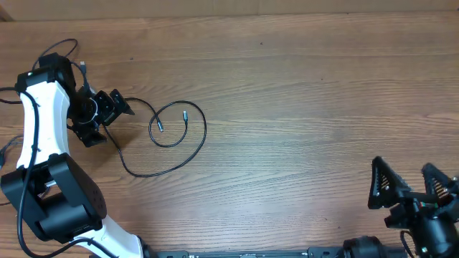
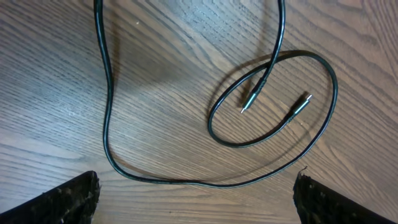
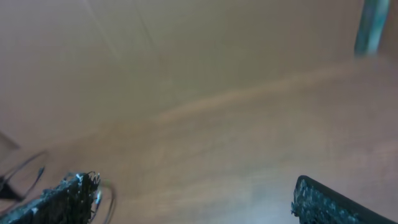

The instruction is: Untangle cables

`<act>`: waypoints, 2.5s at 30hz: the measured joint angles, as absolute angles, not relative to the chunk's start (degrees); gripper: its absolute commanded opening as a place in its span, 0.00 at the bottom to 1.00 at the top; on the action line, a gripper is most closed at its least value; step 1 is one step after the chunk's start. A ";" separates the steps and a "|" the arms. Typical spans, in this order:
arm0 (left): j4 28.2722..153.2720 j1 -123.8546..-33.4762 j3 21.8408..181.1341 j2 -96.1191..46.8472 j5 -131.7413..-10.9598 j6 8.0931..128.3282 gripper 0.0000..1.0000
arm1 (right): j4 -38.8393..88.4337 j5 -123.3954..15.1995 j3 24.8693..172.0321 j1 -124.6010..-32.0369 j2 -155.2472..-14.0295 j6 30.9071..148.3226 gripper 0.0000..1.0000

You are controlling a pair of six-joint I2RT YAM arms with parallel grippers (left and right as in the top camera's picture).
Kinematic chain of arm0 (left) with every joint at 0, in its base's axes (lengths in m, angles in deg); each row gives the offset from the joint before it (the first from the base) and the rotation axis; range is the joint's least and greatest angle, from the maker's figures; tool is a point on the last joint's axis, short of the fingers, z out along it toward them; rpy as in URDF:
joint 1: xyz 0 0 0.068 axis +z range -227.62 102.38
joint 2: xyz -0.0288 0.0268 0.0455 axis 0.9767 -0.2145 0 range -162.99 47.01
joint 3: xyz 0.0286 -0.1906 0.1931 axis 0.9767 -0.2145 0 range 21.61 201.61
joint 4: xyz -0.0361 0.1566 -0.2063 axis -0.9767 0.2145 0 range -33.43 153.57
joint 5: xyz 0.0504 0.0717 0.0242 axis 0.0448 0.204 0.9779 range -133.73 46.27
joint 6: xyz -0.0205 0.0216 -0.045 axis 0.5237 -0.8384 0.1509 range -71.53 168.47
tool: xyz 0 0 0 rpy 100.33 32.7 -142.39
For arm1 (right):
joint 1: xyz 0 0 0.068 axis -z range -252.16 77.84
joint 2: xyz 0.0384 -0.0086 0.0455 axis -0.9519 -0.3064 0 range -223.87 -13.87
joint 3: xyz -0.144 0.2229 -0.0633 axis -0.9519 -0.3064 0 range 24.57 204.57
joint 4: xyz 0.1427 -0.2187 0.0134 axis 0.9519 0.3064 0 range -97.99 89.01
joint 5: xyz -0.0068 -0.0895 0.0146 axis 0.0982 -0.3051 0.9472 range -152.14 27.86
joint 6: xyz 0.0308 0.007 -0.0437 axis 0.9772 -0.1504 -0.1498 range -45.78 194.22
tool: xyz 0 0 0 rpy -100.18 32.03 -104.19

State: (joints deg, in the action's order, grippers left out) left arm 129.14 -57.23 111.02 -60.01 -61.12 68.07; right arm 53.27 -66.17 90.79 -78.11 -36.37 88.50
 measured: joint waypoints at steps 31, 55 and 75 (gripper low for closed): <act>127.68 -57.23 111.02 -60.01 -61.12 68.05 1.00 | -10.14 -54.92 27.43 -62.44 -14.90 81.48 1.00; 127.68 -57.23 111.02 -60.01 -61.12 68.05 1.00 | -2.82 -59.05 25.61 -63.66 -14.71 78.71 1.00; 127.68 -57.23 111.02 -60.01 -61.12 68.05 1.00 | -2.86 -59.62 25.61 -64.39 -14.71 76.98 1.00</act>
State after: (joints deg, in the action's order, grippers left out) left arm 127.68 -57.23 111.02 -60.01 -61.12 68.05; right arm -2.86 -59.62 25.61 -64.39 -14.71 76.98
